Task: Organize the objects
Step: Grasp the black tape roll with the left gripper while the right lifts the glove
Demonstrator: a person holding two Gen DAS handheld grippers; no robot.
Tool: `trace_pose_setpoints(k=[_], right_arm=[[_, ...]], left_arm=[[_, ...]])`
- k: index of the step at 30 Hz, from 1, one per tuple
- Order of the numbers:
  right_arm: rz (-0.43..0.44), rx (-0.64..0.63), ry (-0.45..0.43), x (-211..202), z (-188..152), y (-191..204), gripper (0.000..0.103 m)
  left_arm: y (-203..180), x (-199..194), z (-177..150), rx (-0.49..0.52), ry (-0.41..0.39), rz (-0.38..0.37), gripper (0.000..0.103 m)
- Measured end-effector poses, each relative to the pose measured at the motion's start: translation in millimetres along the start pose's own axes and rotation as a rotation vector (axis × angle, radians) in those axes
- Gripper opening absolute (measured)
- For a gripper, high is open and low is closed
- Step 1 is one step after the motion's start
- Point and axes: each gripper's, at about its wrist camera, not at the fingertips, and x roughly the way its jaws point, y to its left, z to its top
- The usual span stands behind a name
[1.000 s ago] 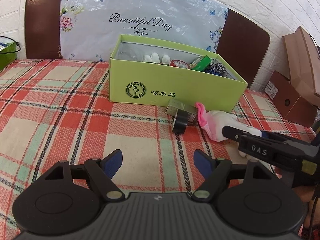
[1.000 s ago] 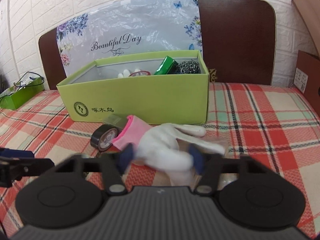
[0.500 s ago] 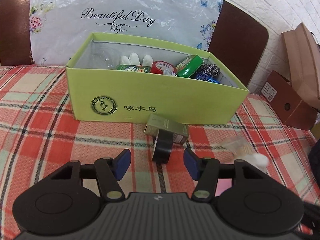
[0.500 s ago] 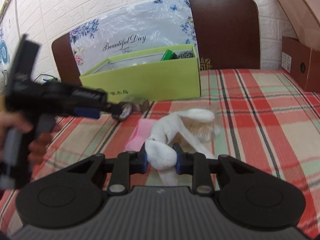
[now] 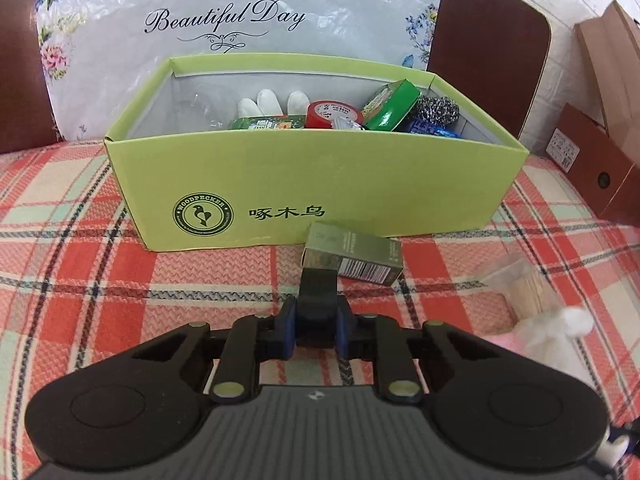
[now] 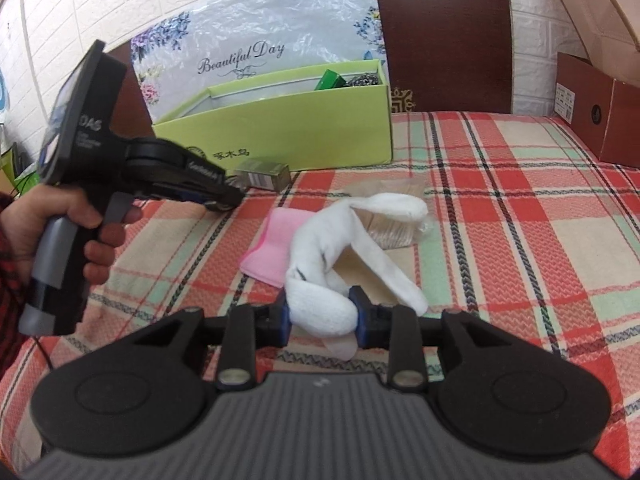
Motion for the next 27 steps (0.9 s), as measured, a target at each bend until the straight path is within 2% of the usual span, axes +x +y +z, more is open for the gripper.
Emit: trace_pose_setpoints(k=[4,12,16,18,20,22,27], right_arm=[[-0.028,-0.002,-0.001,3.7,6.2,-2.2,0.047],[-0.057,0.004,0.009,23.0,19.8,-6.4,0.047],[-0.034,0.025,0.033,38.1,24.2,-8.7,0.047],[-0.011,0.043,0.039,44.4,24.8,-9.7,0.036],[0.005,0.057,0.035,44.1,25.3,-7.9,0.021],[0.036,0.049,0.017,38.5,25.1,-2.9,0.013],[0.082,0.02,-0.063,18.2,35.3,9.0,0.012]], left_arm=[[0.5,-2.8,-2.7,-0.001,0.002,0.007,0.02],[8.4,-24.8,-20.4,-0.048,0.008,-0.005,0.02],[15.5,-38.3,-34.2,-0.083,0.001,-0.018,0.02],[17.4,-38.8,-35.0,-0.096,-0.004,-0.015,0.02],[19.4,-37.7,-34.5,-0.103,0.0,-0.026,0.02],[21.2,-38.9,-34.4,-0.107,-0.002,-0.043,0.019],[20.1,-56.4,-33.8,-0.111,-0.038,-0.086,0.018]])
